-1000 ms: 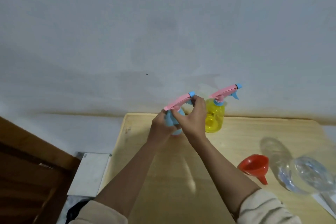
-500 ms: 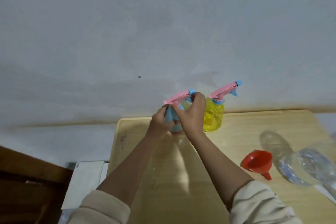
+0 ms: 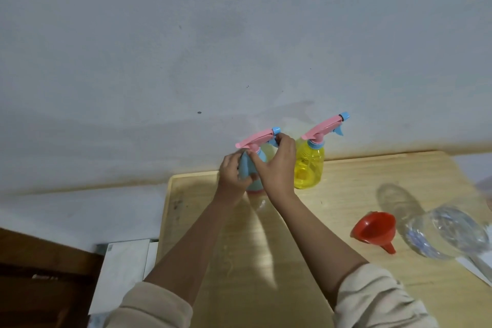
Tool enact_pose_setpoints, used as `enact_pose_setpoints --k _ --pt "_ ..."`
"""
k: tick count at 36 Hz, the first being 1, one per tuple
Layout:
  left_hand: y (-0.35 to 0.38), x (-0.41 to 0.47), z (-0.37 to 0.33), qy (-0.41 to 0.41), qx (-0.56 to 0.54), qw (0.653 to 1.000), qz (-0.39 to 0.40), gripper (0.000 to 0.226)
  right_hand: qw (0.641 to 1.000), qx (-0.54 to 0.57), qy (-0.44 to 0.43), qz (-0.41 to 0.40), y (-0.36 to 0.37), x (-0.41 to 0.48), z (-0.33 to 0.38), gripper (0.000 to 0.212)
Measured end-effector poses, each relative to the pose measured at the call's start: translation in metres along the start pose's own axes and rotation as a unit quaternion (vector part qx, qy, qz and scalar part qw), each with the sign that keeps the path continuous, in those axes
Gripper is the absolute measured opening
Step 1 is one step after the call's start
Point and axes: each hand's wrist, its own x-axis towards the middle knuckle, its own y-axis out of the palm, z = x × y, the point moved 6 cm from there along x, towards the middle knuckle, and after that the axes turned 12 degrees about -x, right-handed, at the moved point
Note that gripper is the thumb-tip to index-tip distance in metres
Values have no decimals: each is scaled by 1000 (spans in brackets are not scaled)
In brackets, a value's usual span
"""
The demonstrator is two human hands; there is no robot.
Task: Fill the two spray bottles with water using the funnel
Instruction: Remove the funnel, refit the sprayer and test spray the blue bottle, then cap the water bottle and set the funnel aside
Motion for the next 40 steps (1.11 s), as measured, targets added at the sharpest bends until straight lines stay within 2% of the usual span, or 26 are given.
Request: enact_pose_setpoints --k 8,11,15,18,24,28,30,33,36,40 --pt "1 -25 1 3 -63 988 -141 37 999 11 -13 30 -19 -20 6 52" --pt "5 -40 -10 24 -99 984 -148 28 1000 21 -17 11 -43 -27 2 49" --pt "22 -59 -48 66 -166 971 -160 27 998 36 -17 -49 -97 -30 -13 34" --pt "56 -64 -91 101 -200 970 -90 26 995 15 2 -100 -143 -34 -34 29" --pt "157 -75 -184 163 -217 953 133 14 984 -45 77 -153 -212 -67 -93 24" --pt "223 -96 -227 201 -156 925 281 35 977 -80 143 -138 -226 -107 -141 21" --pt "250 -107 -240 218 -109 912 330 49 972 -106 178 -109 -223 -129 -165 22" --pt "279 -117 -249 238 -64 901 358 67 963 -167 213 -20 -210 -160 -194 28" --pt "296 -123 -251 261 -52 897 353 74 948 -230 207 70 -191 -185 -210 36" --pt "303 -123 -248 281 -56 905 316 72 936 -279 189 99 -177 -200 -209 38"
